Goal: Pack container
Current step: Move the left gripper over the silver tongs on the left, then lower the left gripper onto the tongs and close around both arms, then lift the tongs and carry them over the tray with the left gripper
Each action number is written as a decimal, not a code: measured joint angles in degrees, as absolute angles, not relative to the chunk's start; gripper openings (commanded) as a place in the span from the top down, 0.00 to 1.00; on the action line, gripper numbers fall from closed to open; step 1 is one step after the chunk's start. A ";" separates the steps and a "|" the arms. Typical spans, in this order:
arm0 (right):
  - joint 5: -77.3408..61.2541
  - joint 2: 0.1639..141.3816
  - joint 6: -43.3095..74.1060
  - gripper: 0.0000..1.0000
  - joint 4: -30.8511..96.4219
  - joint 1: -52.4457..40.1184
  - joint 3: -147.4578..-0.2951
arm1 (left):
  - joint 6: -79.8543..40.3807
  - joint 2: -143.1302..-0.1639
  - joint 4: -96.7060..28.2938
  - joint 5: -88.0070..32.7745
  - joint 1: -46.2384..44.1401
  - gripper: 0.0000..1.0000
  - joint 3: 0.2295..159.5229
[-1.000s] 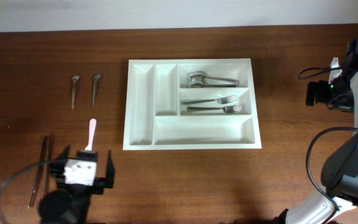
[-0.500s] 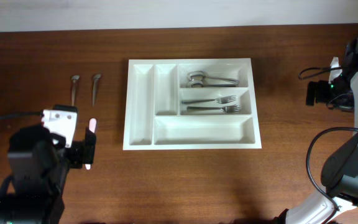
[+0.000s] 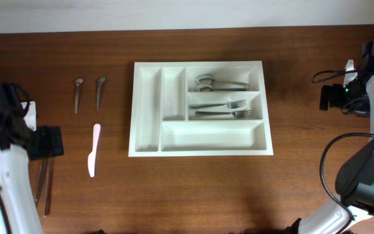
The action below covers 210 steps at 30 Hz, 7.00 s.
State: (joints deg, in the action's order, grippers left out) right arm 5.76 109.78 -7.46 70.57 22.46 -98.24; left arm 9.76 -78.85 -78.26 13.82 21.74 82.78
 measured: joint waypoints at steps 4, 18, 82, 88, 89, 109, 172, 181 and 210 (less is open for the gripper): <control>5.76 109.78 -7.49 0.01 70.57 22.46 -98.24 | 9.78 -83.68 -77.06 13.98 22.92 0.01 82.81; 5.76 109.78 -7.49 0.01 70.54 22.46 -98.24 | 15.09 -104.40 -67.37 9.47 24.40 0.01 82.87; 5.76 109.78 -7.49 0.01 70.57 22.46 -98.24 | 29.19 -109.30 -60.88 9.21 35.05 0.01 76.31; 5.76 109.78 -7.49 0.01 70.57 22.46 -98.24 | 29.19 -109.30 -59.53 5.32 35.07 0.01 76.27; 5.76 109.78 -7.53 0.01 70.57 22.46 -98.24 | 29.19 -109.30 -59.05 5.13 35.11 0.01 76.27; 5.76 109.78 -7.51 0.01 70.57 22.46 -98.24 | 30.65 -109.30 -55.83 6.39 36.47 0.01 71.33; 5.76 109.78 -7.46 0.01 70.57 22.46 -98.24 | 30.85 -107.68 -49.89 3.73 36.77 0.23 64.27; 5.76 109.78 -7.49 0.01 70.57 22.46 -98.24 | 31.29 -107.46 -49.39 3.60 36.77 0.67 63.96; 5.76 109.78 -7.51 0.01 70.57 22.46 -98.24 | 17.39 -108.55 -52.90 -8.84 27.14 0.98 78.59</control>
